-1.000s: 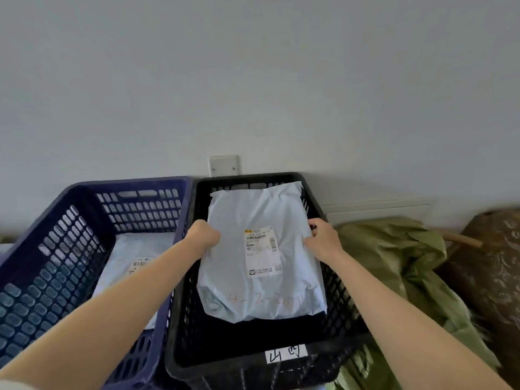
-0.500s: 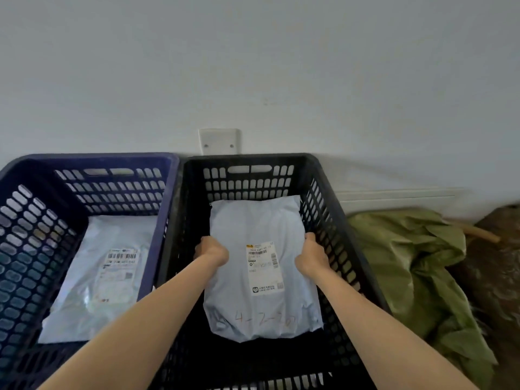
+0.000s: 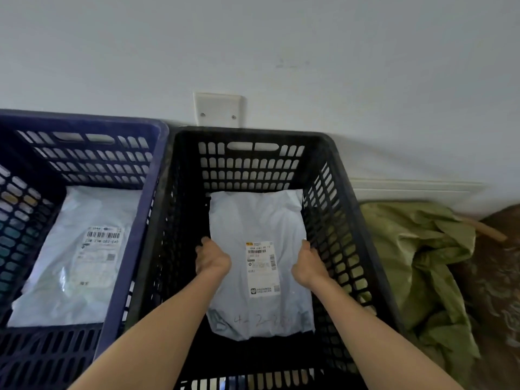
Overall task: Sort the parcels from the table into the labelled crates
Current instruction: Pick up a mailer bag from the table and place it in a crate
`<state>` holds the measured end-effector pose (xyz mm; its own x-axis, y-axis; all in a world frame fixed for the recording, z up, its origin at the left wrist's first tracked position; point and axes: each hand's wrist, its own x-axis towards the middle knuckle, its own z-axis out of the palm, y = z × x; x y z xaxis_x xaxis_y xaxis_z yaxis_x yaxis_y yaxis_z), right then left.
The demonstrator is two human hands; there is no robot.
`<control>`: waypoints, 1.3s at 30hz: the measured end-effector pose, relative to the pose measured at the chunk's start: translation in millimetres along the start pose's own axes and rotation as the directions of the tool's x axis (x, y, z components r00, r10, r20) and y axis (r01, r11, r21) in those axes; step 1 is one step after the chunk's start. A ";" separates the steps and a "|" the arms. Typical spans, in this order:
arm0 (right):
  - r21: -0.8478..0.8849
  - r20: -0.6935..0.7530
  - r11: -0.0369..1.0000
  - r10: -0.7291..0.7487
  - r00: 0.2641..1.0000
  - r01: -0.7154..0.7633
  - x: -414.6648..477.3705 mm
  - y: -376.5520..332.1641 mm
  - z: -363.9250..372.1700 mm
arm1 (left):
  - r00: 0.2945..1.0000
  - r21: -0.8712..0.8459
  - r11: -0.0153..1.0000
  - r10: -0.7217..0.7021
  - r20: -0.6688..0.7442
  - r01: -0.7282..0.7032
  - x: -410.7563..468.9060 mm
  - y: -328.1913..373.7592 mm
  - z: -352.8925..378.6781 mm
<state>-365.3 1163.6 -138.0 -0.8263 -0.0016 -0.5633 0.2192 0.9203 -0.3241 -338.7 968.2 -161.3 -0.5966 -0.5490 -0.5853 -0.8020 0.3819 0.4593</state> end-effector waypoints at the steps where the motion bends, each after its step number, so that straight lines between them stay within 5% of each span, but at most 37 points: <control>1: -0.012 0.010 1.000 -0.002 1.000 0.002 1.7 0.0 2.6 | 1.000 -0.017 1.000 0.007 -0.013 -0.007 1.5 -2.1 1.5; 6: -0.070 -0.033 0.997 -0.035 0.999 0.032 6.5 2.5 19.6 | 0.994 -0.062 0.996 0.062 -0.092 -0.067 0.1 -12.9 16.1; 9: -0.201 -0.151 0.974 -0.134 0.979 0.102 10.8 6.8 33.3 | 0.954 0.157 0.969 0.219 -0.204 -0.189 -5.0 -21.9 30.9; 12: -0.465 -0.215 0.851 -0.376 0.901 0.244 17.1 12.6 45.2 | 0.861 0.449 0.798 0.496 -0.110 -0.402 -6.9 -33.9 46.0; 15: -0.554 -0.182 0.751 -0.530 0.828 0.359 27.4 14.4 53.3 | 0.802 0.551 0.660 0.596 0.031 -0.511 -1.1 -44.2 58.2; 24: -0.482 -0.013 0.790 -0.438 0.899 0.378 52.2 25.8 72.8 | 0.789 0.677 0.530 0.602 0.124 -0.511 17.6 -63.7 74.1; 39: -0.397 0.038 0.844 -0.379 0.925 0.362 55.4 17.7 65.9 | 0.829 0.662 0.544 0.512 0.225 -0.516 8.8 -48.8 58.9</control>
<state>-373.0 1154.0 -225.0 -0.8273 -0.3648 -0.4271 -0.3198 0.9310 -0.1757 -306.5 988.5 -228.2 -0.9116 -0.0923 -0.4005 -0.1476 0.9830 0.1095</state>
